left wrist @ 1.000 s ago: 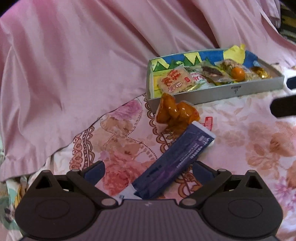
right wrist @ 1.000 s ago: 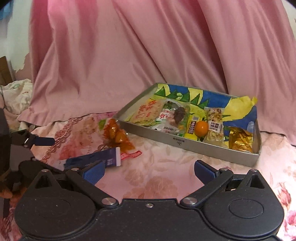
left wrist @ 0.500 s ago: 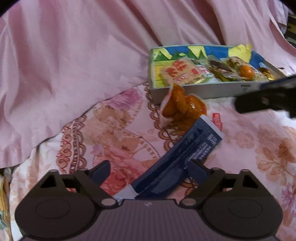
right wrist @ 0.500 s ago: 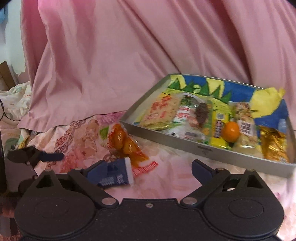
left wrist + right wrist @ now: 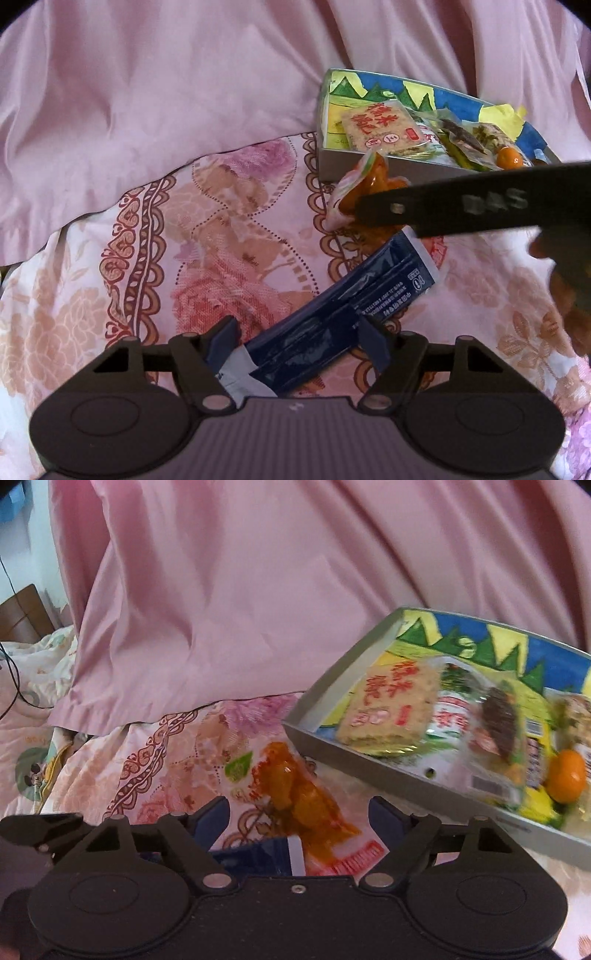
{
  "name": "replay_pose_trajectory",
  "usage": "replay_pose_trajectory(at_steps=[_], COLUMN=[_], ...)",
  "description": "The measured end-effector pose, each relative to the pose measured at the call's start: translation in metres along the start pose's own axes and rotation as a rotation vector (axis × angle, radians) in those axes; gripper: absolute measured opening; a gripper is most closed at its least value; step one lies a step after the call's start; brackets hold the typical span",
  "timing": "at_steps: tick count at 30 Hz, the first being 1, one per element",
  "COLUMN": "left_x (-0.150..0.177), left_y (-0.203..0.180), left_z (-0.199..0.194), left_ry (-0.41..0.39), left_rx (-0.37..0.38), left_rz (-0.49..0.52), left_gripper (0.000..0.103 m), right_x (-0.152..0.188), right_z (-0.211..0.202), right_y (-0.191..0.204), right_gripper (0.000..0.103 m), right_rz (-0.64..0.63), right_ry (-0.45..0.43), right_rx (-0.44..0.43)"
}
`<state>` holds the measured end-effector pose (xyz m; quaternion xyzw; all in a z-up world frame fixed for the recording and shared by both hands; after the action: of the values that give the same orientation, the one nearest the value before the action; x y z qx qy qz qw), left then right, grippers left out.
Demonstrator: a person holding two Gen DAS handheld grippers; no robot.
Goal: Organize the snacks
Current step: 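Reach the right tool to the orange snack bag while the left tool reaches the blue packet, then close the right tool on the orange snack bag while the left tool grips the blue packet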
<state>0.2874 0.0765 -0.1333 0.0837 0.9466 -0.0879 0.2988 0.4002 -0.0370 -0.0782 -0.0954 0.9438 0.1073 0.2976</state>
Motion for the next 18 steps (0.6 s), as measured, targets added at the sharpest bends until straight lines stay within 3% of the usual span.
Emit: replay_pose_trajectory(at_steps=[5, 9, 13, 18], left_x=[0.001, 0.001, 0.002, 0.004], left_y=[0.001, 0.001, 0.0, 0.01], left_z=[-0.001, -0.002, -0.002, -0.006], left_ry=[-0.004, -0.005, 0.008, 0.044], left_rx=[0.009, 0.017, 0.018, 0.032], left_rz=[0.001, -0.004, 0.001, -0.094], left_gripper=[0.075, 0.075, 0.075, 0.073], right_x=[-0.008, -0.008, -0.005, -0.003], right_z=[0.022, 0.026, 0.025, 0.018], right_y=[0.004, -0.001, -0.002, -0.008], right_gripper=[0.077, 0.062, 0.059, 0.048], right_rz=[-0.015, 0.021, 0.03, 0.069], right_ry=[0.047, 0.059, 0.06, 0.065], right_rx=[0.025, 0.03, 0.016, 0.017])
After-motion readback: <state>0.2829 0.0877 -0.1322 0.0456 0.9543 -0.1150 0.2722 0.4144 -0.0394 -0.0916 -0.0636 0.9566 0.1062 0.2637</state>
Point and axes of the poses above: each gripper's, at about its wrist camera, not at the fingertips, and z roughly the way its jaws point, y to its left, x to its underside, the point moved 3 cm from there along z, roughly the way its jaws point, and after that the axes turned 9 degrees about x, right-handed, at the moved point
